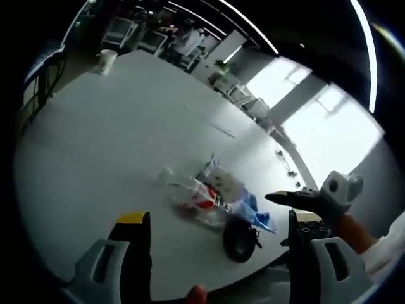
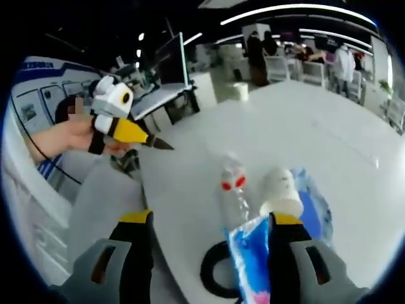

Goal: Arrange the tabletop items into an orderly group along one side of the table until the central work area is clear of visible clutter.

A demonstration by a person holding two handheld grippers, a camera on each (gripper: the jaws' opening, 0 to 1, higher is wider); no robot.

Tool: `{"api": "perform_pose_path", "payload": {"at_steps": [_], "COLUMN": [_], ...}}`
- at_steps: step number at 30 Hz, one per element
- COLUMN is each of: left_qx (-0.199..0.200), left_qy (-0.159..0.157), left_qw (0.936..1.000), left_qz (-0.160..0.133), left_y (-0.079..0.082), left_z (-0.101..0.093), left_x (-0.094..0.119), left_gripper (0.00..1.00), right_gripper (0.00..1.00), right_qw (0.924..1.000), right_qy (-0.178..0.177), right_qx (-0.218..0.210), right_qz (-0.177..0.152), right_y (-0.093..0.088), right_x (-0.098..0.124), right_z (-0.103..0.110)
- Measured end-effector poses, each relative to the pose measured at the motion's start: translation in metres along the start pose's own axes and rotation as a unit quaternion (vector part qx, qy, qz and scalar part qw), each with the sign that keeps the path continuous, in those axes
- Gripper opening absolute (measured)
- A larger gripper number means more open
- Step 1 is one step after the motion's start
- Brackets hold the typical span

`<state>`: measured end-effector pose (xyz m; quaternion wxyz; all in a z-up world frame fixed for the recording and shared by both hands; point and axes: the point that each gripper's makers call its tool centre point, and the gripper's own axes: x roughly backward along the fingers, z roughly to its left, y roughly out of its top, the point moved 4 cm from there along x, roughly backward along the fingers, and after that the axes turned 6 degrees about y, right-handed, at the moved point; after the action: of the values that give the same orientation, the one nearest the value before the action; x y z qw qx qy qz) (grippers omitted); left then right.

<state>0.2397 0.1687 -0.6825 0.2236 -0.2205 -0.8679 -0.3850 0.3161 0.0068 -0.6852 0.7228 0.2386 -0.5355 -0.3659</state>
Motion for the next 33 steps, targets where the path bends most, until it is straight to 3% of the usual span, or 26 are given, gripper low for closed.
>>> {"api": "perform_pose_path", "payload": {"at_steps": [9,27,33], "left_qx": [0.044,0.060,0.075], "left_qy": [-0.005,0.000,-0.004], "left_qw": [0.9990,0.9982,0.9972], "left_qz": [0.002,0.006,0.001], "left_y": [0.006,0.009,0.017], "left_z": [0.003,0.003,0.005], "left_x": [-0.006,-0.010,-0.012], "left_gripper": [0.86,0.85,0.84], "right_gripper": [0.70,0.69,0.69], "right_qw": [0.9998,0.9995,0.9988], "right_qy": [0.013,0.021,0.021], "right_qx": [0.011,0.013,0.023], "right_qz": [-0.002,0.019,0.039], "right_y": [0.012,0.020,0.017], "right_x": [-0.017,-0.040,-0.047], "right_z": [0.005,-0.001,-0.003]}}
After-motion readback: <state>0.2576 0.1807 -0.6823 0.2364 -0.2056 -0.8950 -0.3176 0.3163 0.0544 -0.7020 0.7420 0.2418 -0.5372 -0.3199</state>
